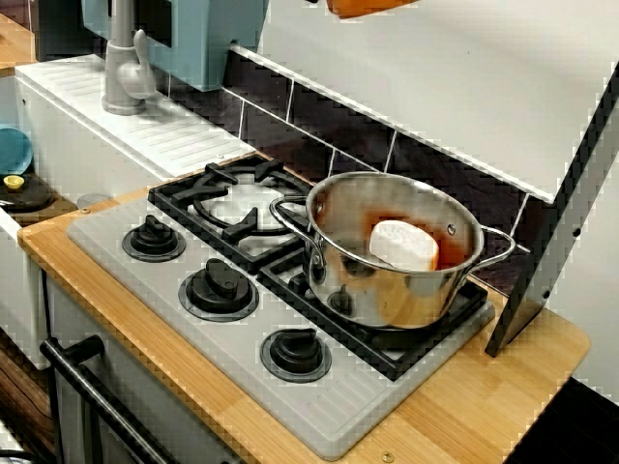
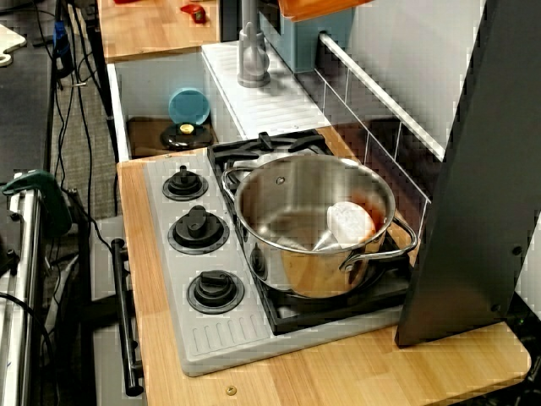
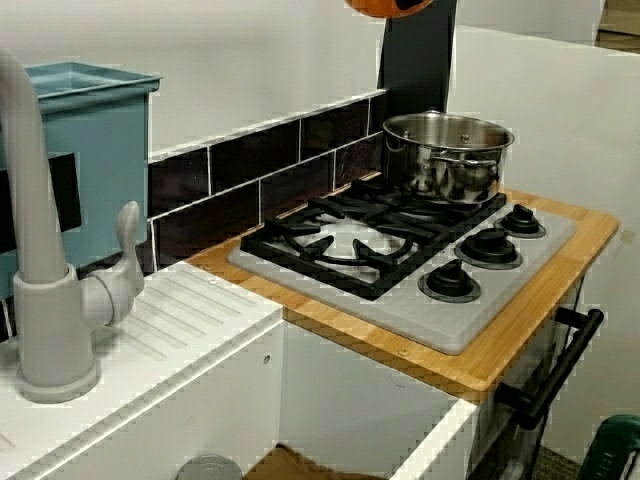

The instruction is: Lift pot from stove

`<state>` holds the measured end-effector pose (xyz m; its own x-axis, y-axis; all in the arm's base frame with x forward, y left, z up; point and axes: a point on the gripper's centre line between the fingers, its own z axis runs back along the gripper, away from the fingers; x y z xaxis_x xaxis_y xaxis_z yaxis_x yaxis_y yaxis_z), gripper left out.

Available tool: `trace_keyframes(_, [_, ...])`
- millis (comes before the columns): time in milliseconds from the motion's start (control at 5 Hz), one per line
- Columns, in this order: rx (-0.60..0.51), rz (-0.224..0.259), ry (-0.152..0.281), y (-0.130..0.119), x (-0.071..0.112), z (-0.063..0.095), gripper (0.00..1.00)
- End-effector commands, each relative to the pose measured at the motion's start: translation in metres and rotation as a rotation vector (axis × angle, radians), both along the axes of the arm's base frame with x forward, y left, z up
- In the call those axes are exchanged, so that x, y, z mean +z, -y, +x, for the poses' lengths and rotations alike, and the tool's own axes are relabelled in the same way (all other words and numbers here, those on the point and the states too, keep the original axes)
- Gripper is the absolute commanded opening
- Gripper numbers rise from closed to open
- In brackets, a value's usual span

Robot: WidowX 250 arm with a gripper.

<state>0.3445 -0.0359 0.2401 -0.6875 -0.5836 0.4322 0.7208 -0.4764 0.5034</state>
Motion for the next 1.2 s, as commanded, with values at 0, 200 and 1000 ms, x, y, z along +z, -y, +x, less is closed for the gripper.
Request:
trace_keyframes(0, [0.008, 0.006, 0.053, -0.0074, 0.0202, 0.0001, 0.0])
trace_keyframes(200, [0.009, 0.007, 0.052, -0.0077, 0.0205, 0.0003, 0.0])
trace_keyframes(1000, [0.005, 0.015, 0.05, -0.0061, 0.0184, 0.0005, 0.0])
